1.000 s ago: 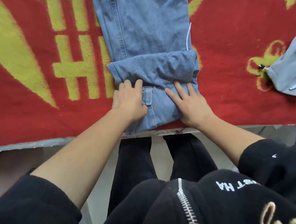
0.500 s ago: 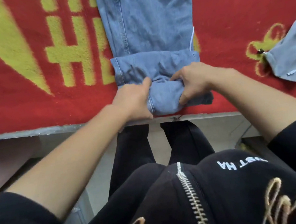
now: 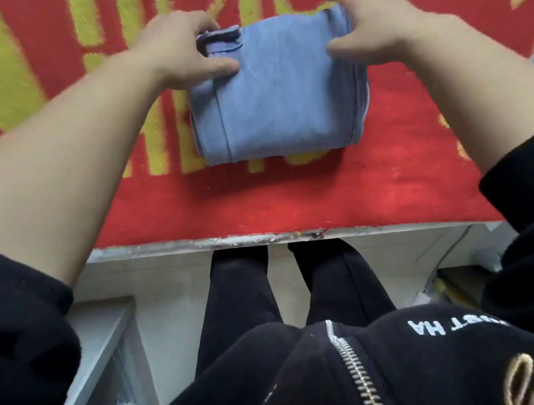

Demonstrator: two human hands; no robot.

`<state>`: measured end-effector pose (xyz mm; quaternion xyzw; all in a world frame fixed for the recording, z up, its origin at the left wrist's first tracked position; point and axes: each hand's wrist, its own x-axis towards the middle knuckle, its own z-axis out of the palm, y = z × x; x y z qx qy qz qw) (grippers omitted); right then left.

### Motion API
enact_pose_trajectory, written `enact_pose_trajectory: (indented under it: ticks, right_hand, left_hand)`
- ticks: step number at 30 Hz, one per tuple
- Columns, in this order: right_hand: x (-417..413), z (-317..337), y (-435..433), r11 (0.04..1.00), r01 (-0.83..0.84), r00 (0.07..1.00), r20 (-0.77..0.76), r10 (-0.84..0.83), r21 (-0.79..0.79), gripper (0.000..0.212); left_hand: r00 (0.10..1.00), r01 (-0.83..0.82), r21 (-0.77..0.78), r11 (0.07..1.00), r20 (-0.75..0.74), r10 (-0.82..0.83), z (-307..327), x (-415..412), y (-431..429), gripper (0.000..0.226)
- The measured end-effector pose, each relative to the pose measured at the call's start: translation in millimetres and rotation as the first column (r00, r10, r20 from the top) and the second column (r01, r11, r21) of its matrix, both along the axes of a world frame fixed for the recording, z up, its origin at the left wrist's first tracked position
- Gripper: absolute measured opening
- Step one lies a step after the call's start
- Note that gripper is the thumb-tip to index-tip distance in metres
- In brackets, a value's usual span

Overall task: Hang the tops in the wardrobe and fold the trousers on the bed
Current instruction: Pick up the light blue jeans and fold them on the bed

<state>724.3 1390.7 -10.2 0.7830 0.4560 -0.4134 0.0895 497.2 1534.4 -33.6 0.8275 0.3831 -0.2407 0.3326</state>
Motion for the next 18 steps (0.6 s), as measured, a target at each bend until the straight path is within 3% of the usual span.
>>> enact_pose_trajectory:
  ticks: [2,6,9,11,18]
  right_hand:
    - [-11.4,-10.4,3.2,0.993,-0.115,0.993,-0.038,0.114,-0.015,0.087]
    - [-12.7,-21.9,14.8,0.962,-0.272,0.954,0.126,0.273,-0.029,0.073]
    - [-14.1,-28.7,34.1,0.938,-0.341,0.923,0.163,0.347,-0.068,0.102]
    - [-18.1,-33.5,46.7,0.909,-0.402,0.895,0.162,0.416,-0.111,0.11]
    - [-15.8,-44.4,53.0,0.937,-0.341,0.931,0.11,0.347,-0.072,0.104]
  left_hand:
    - [0.993,0.083,0.091,0.992,-0.087,-0.075,-5.2,9.7,-6.4,0.072]
    - [0.974,0.159,0.197,0.967,-0.193,-0.121,-18.7,28.2,-19.7,0.09]
    - [0.965,0.166,0.147,0.975,-0.228,-0.13,-29.1,35.3,-19.7,0.099]
    - [0.961,0.173,0.125,0.977,-0.237,-0.14,-33.9,40.9,-16.6,0.091]
    - [0.965,0.159,0.142,0.977,-0.23,-0.123,-42.5,49.6,-14.0,0.089]
